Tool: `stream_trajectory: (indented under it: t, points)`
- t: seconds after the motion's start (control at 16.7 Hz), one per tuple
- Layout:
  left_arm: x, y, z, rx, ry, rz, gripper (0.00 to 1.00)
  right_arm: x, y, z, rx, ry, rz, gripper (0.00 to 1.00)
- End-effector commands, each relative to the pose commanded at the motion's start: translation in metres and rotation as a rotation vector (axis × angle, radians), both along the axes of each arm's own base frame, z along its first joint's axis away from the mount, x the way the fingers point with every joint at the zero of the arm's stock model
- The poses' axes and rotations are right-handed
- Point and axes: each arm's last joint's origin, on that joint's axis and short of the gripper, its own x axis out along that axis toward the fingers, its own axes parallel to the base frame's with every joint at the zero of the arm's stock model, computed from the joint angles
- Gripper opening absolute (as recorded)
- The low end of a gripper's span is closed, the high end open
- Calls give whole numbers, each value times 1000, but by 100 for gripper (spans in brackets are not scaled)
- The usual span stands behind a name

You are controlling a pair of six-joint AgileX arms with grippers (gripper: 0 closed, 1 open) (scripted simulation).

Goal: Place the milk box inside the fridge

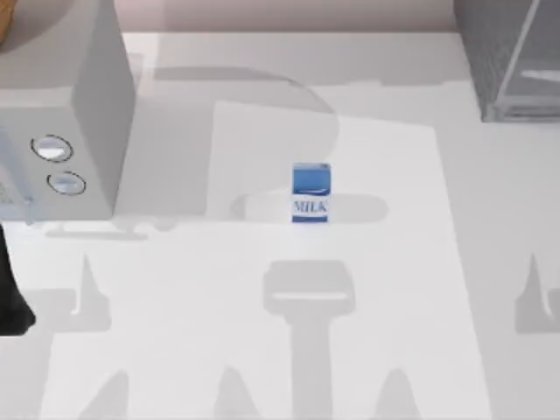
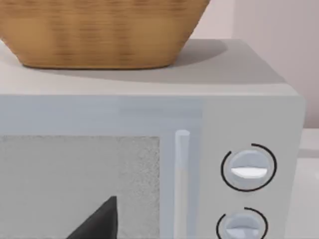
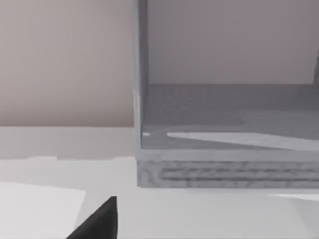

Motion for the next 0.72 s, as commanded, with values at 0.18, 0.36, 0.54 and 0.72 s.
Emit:
stream_trajectory:
  t: [0.18,0.36,0.54,0.72]
  points:
    - [0,0,0,0,0,0,100,0,0,1,3,0,2,100]
    - [0,0,0,0,0,0,100,4,5,12,27,7,15,100]
    - [0,0,0,0,0,0,100,14,13,30,61,32,26,100]
    - [0,0,0,0,0,0,100,36,28,50,92,78,29,100]
